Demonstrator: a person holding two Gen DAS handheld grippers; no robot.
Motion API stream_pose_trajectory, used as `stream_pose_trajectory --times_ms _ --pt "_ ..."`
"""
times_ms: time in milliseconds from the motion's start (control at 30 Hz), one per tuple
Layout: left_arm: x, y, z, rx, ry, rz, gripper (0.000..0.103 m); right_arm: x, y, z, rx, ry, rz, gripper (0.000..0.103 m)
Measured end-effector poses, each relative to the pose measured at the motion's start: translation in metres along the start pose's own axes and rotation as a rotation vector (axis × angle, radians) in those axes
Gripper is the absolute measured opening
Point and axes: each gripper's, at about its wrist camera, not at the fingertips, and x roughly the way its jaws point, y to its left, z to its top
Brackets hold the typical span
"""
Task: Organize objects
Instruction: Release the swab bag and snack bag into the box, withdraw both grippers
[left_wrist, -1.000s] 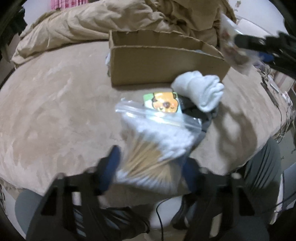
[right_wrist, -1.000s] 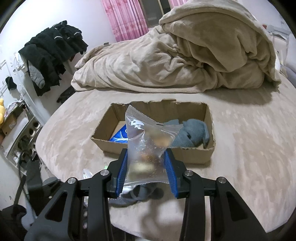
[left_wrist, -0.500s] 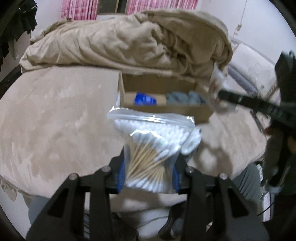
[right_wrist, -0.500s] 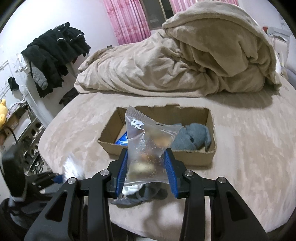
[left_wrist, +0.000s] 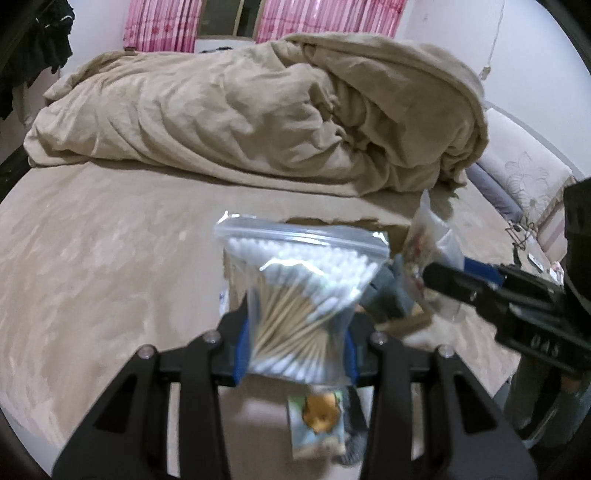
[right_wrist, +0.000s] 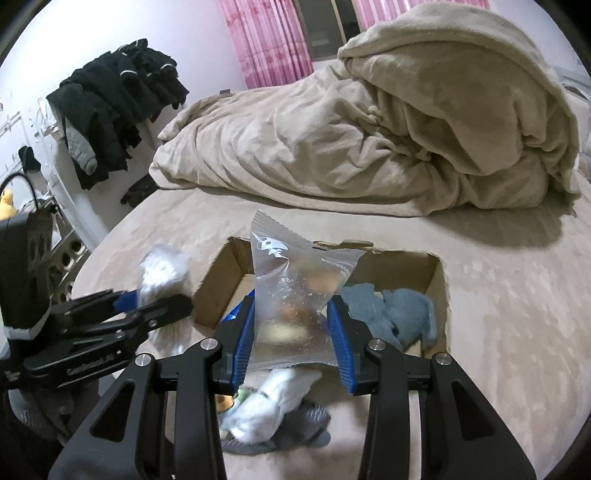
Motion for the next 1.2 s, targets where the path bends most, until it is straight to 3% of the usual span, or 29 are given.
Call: stream_pose_trajectory --times_ms 367,433,467,533,867,1200 --pt "0.056 0.003 0.020 -0.022 0.076 -0.024 0.043 0.055 -0.013 0.011 0.013 0.065 0.033 0.042" --pt "0.055 0.005 0.021 -0.033 0.064 -0.020 0.049 0.059 -0.015 0.011 0.020 0.076 0.035 0.044" --pt "0.052 0.006 0.022 -0.038 0.053 -0.019 0.054 0.059 -0.016 0.012 0.026 0.072 0.030 0.047" --pt "0.044 0.009 0.023 -0.054 0.032 -0.027 0.068 0.056 -0.017 0.012 0.037 0.060 0.025 0.065" --pt "-0.012 0.010 0.022 -0.054 -0.040 -0.010 0.069 0.014 -0.011 0.013 0.046 -0.003 -0.001 0.066" --pt "-0.056 0.008 -0.011 -0.061 -0.048 0.002 0.069 -0.031 0.004 -0.001 0.039 -0.042 -0.019 0.066"
